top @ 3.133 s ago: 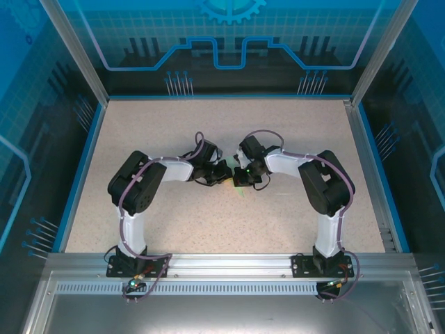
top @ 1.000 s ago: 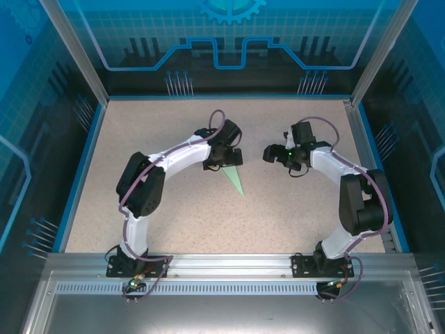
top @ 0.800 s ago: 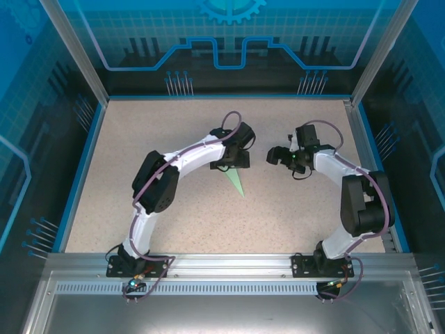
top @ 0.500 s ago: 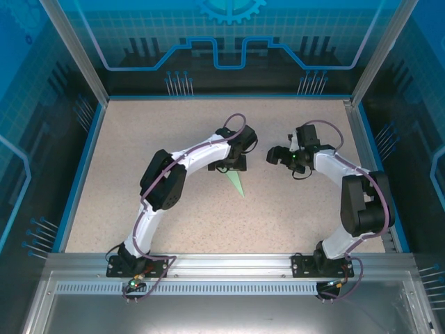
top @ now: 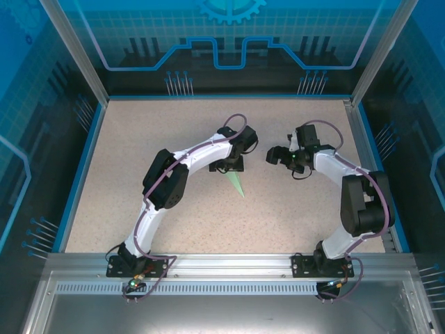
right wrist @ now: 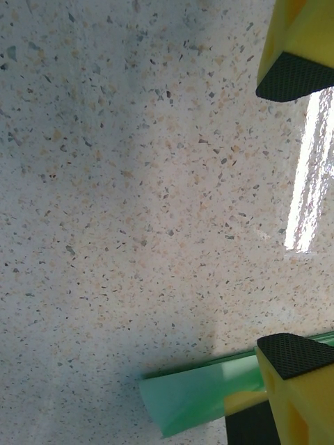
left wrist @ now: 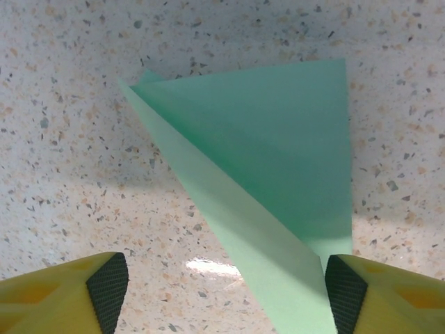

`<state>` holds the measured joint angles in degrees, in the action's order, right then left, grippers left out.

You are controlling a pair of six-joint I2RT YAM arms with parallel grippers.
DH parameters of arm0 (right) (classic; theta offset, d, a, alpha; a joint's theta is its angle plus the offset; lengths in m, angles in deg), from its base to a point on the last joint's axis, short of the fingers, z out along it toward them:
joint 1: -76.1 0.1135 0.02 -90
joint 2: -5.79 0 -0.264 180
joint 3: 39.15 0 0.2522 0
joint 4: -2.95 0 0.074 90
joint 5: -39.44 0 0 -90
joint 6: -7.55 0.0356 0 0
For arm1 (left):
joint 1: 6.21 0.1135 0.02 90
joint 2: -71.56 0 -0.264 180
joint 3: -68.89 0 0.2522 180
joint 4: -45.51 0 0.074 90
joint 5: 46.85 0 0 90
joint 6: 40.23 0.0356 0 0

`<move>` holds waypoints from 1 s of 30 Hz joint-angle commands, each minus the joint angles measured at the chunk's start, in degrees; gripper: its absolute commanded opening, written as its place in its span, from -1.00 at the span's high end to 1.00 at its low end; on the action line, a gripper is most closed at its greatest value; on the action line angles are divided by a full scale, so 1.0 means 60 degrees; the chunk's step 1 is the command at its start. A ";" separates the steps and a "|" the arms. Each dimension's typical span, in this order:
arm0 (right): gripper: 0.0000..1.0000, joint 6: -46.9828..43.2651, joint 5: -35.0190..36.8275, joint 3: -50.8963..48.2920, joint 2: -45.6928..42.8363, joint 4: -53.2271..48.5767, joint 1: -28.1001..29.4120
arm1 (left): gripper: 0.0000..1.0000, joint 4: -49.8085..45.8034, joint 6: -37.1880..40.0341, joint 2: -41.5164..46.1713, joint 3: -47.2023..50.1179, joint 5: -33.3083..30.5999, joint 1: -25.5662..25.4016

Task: Fold a paper plane with a square sheet of paper (pick it up from the middle)
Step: Turn over a paper plane at the center of the table.

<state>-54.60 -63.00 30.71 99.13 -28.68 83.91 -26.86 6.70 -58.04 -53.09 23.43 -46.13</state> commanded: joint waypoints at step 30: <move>-0.72 0.0085 -0.0197 0.0142 0.0361 0.0016 -0.0128 | 1.00 0.0704 -0.0973 0.1740 0.1148 0.0336 -0.0033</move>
<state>-54.51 -63.03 30.71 101.05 -28.73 83.91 -22.75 0.18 -52.53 -46.47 24.98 -46.13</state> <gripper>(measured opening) 0.862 0.046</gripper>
